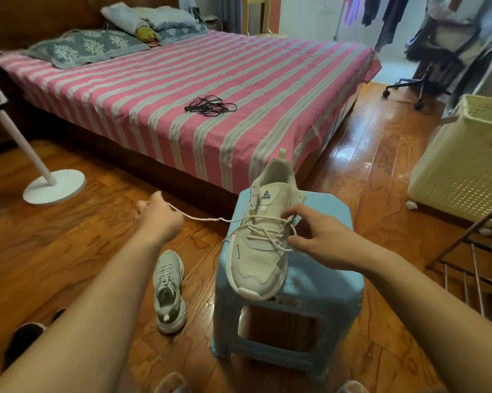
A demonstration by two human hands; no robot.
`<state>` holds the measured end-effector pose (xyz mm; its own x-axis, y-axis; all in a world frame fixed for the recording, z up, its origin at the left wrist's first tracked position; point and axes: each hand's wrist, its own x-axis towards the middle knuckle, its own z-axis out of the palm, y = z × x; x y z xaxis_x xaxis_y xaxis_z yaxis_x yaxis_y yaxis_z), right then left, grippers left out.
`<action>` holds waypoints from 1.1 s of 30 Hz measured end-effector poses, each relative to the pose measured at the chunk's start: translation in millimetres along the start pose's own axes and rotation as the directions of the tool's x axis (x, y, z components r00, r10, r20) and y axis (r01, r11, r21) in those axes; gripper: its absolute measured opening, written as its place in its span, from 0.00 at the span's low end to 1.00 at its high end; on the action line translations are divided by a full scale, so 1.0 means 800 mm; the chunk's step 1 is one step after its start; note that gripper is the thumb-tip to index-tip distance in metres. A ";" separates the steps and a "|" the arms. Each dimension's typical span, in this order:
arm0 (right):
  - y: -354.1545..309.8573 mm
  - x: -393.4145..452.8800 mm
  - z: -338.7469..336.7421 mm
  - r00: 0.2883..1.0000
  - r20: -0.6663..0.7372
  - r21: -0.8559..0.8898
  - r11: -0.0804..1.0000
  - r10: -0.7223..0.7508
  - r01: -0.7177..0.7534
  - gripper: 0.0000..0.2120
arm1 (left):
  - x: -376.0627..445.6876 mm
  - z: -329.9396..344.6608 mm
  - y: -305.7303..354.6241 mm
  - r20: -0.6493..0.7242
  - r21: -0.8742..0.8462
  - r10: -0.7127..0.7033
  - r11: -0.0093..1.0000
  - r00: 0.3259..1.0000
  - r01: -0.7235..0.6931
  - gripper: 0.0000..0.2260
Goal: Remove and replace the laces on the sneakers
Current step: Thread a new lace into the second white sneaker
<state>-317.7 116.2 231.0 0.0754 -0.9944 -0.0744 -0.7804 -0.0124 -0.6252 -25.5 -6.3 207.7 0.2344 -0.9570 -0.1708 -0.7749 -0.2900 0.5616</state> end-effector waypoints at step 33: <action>0.017 0.010 -0.017 0.970 -0.224 -0.119 0.991 -0.093 0.068 0.26 | -0.078 0.012 0.061 0.357 -0.855 0.353 0.496 0.865 0.150 0.05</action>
<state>-336.1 107.0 232.6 0.0068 -0.9871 0.1599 -0.8416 -0.0920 -0.5323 -83.6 39.0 237.8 -0.2798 -0.9300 -0.2385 0.1530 -0.2884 0.9452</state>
